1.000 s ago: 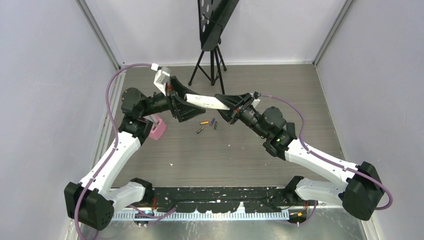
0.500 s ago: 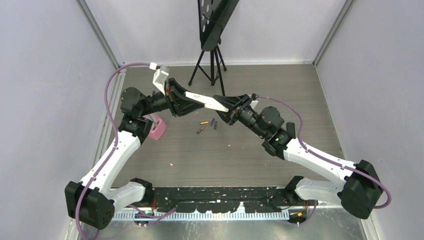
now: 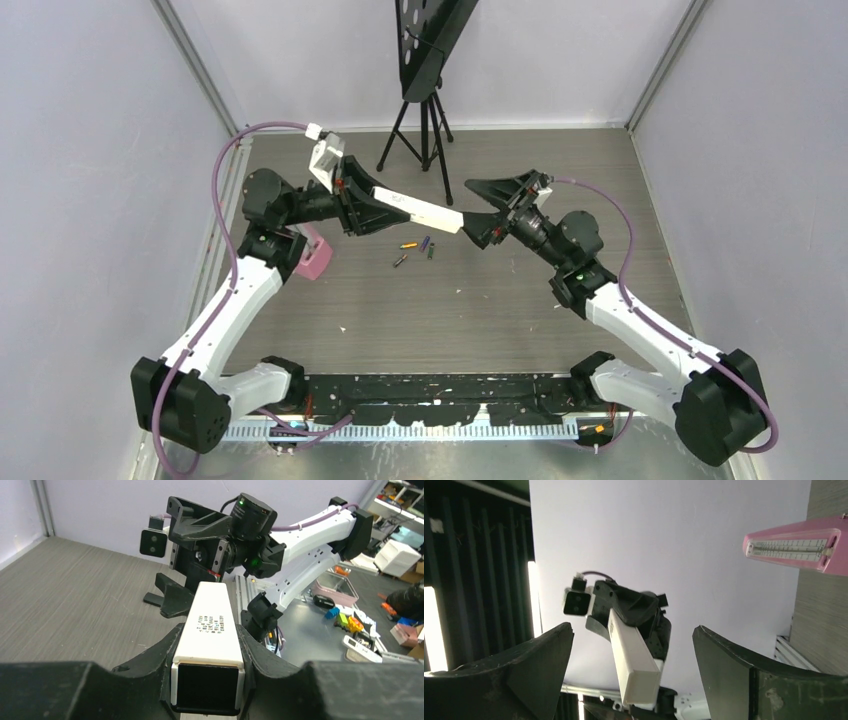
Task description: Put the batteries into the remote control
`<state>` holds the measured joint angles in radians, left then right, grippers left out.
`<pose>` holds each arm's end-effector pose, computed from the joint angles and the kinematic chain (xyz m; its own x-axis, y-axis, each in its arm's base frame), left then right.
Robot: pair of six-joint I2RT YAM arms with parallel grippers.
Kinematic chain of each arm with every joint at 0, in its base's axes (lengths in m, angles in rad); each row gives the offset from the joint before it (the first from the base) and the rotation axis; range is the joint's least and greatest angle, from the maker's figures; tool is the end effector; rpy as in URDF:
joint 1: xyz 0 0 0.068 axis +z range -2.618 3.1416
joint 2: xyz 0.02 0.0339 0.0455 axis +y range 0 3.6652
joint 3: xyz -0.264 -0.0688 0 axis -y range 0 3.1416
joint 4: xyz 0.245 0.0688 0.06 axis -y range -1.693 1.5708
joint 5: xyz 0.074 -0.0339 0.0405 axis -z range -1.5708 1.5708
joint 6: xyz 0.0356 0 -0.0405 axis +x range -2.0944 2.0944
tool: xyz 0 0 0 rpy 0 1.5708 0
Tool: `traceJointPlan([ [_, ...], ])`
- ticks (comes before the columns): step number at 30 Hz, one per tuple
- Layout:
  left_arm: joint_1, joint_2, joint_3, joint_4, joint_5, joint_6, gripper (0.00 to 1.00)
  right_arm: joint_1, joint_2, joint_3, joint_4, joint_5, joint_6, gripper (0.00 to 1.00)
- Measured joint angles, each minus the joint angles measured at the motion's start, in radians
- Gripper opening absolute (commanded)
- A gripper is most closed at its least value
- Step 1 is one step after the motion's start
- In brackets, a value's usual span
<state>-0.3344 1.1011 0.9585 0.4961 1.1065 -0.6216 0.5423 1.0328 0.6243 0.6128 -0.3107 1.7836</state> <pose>0.2124 -0.1075 0.4046 -0.2812 -0.1784 -0.9429 0.9541 0.0539 -0.2947 0.1991 0.1327 0.3198 -0.7676 0.6240 0.1462 -0.0119 -0.2420 0.9702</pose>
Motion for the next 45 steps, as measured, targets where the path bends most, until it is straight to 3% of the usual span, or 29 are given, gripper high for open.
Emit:
traceJointPlan([
  [8,0.001,0.069,0.079,0.013,0.107,0.082,0.00,-0.034,0.030,0.079,0.035,-0.304,-0.089,0.74],
  [13,0.001,0.108,0.133,0.016,0.136,0.104,0.00,-0.034,0.040,0.108,0.040,-0.400,-0.138,0.63],
  [18,0.001,0.121,0.135,0.042,0.137,0.097,0.00,-0.034,0.075,0.121,0.048,-0.445,-0.158,0.51],
  [24,0.004,0.122,0.135,0.069,0.142,0.082,0.00,-0.034,0.116,0.117,0.126,-0.449,-0.123,0.30],
  [29,0.007,0.122,0.134,0.086,0.143,0.082,0.00,-0.035,0.150,0.079,0.275,-0.433,-0.051,0.24],
  [31,0.007,0.122,0.129,0.084,0.144,0.083,0.00,-0.035,0.167,0.059,0.332,-0.427,-0.024,0.34],
  [33,0.008,0.122,0.126,0.083,0.143,0.083,0.00,-0.035,0.176,0.050,0.361,-0.423,-0.008,0.58],
  [35,0.007,0.122,0.125,0.084,0.143,0.080,0.00,-0.035,0.179,0.046,0.372,-0.420,0.001,0.72],
  [39,0.007,0.118,0.125,0.084,0.144,0.079,0.00,-0.035,0.179,0.043,0.367,-0.407,-0.006,0.76],
  [45,0.007,0.117,0.125,0.085,0.143,0.079,0.00,-0.035,0.213,0.076,0.357,-0.402,-0.017,0.74],
])
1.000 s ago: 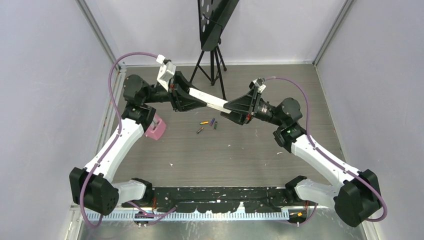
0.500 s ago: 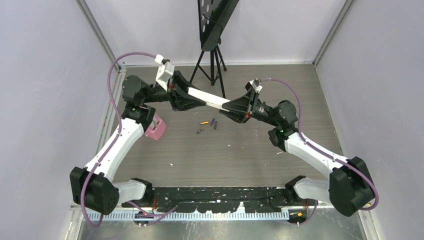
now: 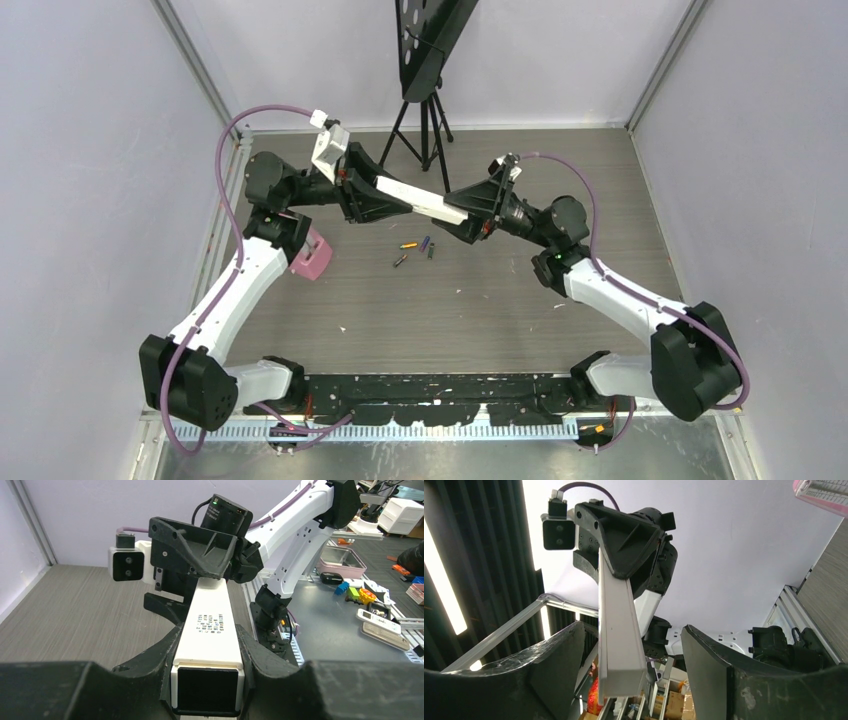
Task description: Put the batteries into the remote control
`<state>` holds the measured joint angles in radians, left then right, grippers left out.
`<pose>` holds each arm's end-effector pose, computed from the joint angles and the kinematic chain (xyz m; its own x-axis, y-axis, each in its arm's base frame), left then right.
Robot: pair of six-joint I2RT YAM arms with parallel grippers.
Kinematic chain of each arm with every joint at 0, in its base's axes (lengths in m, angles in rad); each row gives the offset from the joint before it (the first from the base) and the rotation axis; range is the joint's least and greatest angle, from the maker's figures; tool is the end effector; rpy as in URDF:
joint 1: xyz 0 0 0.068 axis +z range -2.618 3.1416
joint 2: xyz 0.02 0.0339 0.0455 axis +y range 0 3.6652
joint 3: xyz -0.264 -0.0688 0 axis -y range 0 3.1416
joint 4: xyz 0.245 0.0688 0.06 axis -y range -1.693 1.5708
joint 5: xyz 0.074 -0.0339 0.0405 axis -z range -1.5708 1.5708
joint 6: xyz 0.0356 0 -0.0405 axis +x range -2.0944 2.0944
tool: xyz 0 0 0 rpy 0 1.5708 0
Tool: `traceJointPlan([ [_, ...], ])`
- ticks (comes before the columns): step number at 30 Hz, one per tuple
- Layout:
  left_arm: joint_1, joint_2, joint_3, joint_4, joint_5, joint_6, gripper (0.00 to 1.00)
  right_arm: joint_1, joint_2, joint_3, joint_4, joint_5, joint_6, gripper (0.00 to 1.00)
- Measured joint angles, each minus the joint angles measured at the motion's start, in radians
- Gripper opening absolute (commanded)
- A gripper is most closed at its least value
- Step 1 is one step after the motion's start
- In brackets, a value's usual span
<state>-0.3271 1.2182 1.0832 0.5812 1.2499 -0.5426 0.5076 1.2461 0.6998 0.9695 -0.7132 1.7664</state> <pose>0.2321 -0.1144 0.4245 -0.1210 -0.1309 -0.9840 0.9920 -0.0513 -0.1151 0.2232 0.1508 0.3291 -0.9417 0.3251 -0.0864 -0.1793 -0.2679 0.9466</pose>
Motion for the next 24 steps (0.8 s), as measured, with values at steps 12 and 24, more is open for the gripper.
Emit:
traceJointPlan([
  [12,0.002,-0.001,-0.004,-0.003,-0.008,-0.004,0.00,-0.004,0.043,0.055,0.003,0.009,0.007,0.20],
  [24,0.006,0.004,-0.005,-0.023,-0.046,-0.057,0.00,-0.019,0.053,0.007,0.094,0.042,0.064,0.20],
])
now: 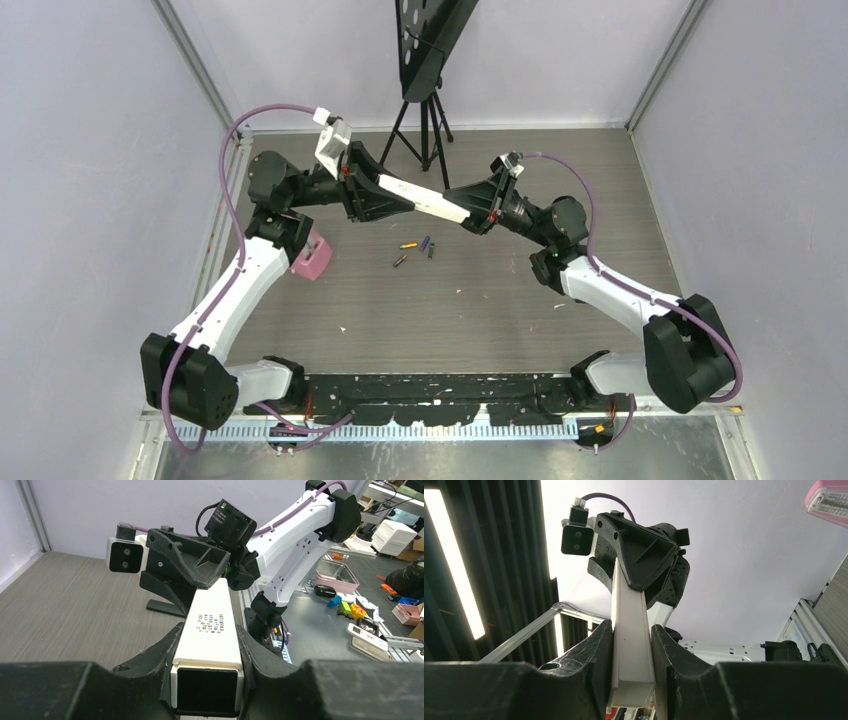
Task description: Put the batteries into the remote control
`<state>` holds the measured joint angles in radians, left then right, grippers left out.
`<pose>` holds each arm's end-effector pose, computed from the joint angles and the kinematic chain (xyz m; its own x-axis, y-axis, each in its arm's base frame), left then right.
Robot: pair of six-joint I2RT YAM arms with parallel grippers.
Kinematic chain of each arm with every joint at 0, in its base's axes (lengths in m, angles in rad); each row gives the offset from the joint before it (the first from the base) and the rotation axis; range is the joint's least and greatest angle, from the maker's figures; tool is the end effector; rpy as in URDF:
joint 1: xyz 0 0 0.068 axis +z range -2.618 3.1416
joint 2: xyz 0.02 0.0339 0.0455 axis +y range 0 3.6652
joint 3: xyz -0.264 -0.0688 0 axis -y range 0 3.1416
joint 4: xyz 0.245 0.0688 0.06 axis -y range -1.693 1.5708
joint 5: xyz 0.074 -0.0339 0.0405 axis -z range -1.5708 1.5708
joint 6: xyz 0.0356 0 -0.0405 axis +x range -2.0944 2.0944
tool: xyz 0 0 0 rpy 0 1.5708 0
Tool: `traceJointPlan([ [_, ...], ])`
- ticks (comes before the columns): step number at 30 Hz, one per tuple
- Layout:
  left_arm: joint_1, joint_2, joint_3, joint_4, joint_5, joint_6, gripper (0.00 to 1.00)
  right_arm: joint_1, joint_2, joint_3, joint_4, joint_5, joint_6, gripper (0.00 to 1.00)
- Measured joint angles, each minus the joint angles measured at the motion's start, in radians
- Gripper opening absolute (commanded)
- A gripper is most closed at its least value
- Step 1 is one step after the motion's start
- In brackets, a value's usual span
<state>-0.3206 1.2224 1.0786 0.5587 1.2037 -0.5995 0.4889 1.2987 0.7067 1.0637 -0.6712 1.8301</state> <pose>0.2366 -0.1136 0.4209 -0.2054 -0.1452 -0.9679 0.9785 -0.0127 -0.2057 0.2338 0.1494 0.3272 -0.9311 0.3620 -0.0448 -0.1680 -0.3168 0.9335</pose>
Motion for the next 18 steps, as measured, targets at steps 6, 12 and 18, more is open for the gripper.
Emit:
traceJointPlan([
  [6,0.002,0.001,-0.003,-0.004,0.003,-0.001,0.00,-0.002,0.000,0.002,-0.022,-0.003,-0.008,0.59],
  [12,0.049,-0.009,-0.003,-0.113,-0.014,0.089,0.00,-0.024,-0.051,0.003,-0.280,-0.021,-0.157,0.75],
  [18,0.048,-0.025,-0.002,-0.247,-0.014,0.200,0.00,-0.027,-0.158,0.018,-0.548,-0.003,-0.310,0.64],
])
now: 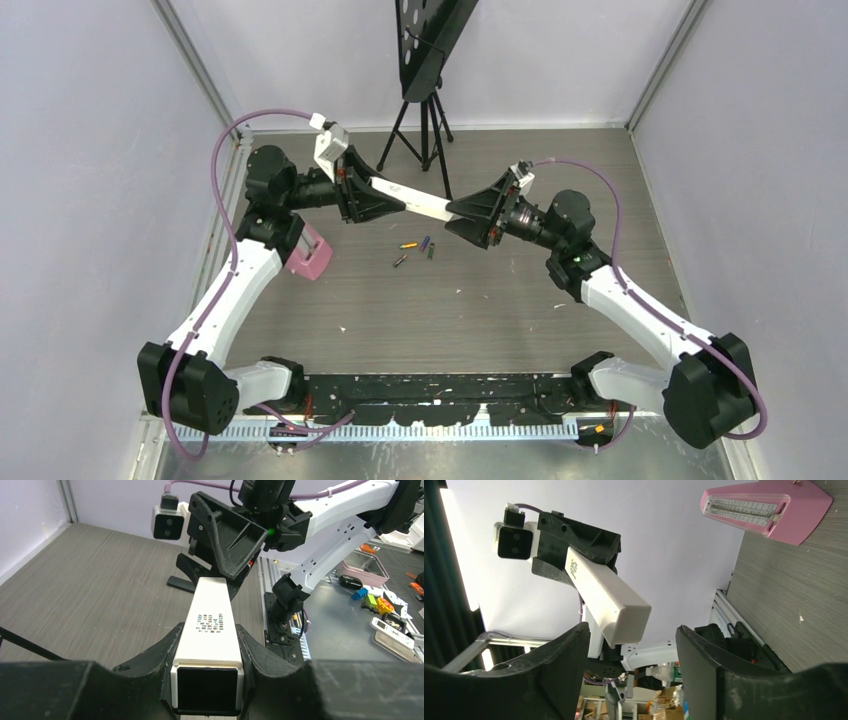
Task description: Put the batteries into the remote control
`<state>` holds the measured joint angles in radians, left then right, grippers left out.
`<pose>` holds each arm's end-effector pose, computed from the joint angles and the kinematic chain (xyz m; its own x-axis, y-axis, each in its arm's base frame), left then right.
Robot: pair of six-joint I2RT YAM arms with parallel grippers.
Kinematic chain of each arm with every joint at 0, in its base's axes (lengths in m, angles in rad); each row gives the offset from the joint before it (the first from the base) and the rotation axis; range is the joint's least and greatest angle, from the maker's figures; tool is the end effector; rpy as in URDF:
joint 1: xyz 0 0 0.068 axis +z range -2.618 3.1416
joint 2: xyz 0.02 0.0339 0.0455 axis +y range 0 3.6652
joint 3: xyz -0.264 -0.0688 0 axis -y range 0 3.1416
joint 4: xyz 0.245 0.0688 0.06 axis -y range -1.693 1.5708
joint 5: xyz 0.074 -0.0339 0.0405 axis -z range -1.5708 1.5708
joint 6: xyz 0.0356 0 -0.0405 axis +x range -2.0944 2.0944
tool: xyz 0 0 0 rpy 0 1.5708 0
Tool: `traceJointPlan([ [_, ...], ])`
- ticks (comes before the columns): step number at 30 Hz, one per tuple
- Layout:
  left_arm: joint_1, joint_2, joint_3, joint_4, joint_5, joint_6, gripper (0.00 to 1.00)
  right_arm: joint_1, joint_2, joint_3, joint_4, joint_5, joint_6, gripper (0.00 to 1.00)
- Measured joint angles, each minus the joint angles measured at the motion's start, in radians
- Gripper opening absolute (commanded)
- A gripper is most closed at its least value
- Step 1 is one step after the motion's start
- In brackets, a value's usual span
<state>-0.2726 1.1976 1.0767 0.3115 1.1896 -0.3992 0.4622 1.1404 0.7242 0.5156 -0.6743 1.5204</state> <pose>0.2414 -0.1018 0.4059 -0.2120 -0.0909 -0.9730 0.9719 0.0842 -0.2196 0.2224 0.1356 0.3194 -0.8988 0.4238 -0.1120 -0.1343 -0.0229 0.9907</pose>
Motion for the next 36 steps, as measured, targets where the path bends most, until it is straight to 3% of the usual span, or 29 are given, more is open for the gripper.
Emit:
traceJointPlan([
  [5,0.000,-0.002,0.000,-0.034,0.022,0.034,0.00,0.000,-0.030,0.031,-0.082,0.000,-0.052,0.43],
  [10,0.000,-0.006,0.000,-0.043,0.046,0.045,0.00,0.000,-0.029,0.043,-0.121,-0.003,-0.070,0.32],
  [19,0.009,-0.007,0.000,-0.063,0.073,0.069,0.00,-0.003,-0.030,0.072,-0.196,-0.007,-0.105,0.01],
  [28,0.011,-0.008,0.022,-0.243,0.034,0.198,0.00,-0.006,-0.069,0.085,-0.253,0.028,-0.121,0.00],
  [36,0.006,-0.021,-0.021,-0.382,-0.141,0.278,0.00,-0.018,-0.161,0.085,-0.360,0.178,-0.195,0.00],
])
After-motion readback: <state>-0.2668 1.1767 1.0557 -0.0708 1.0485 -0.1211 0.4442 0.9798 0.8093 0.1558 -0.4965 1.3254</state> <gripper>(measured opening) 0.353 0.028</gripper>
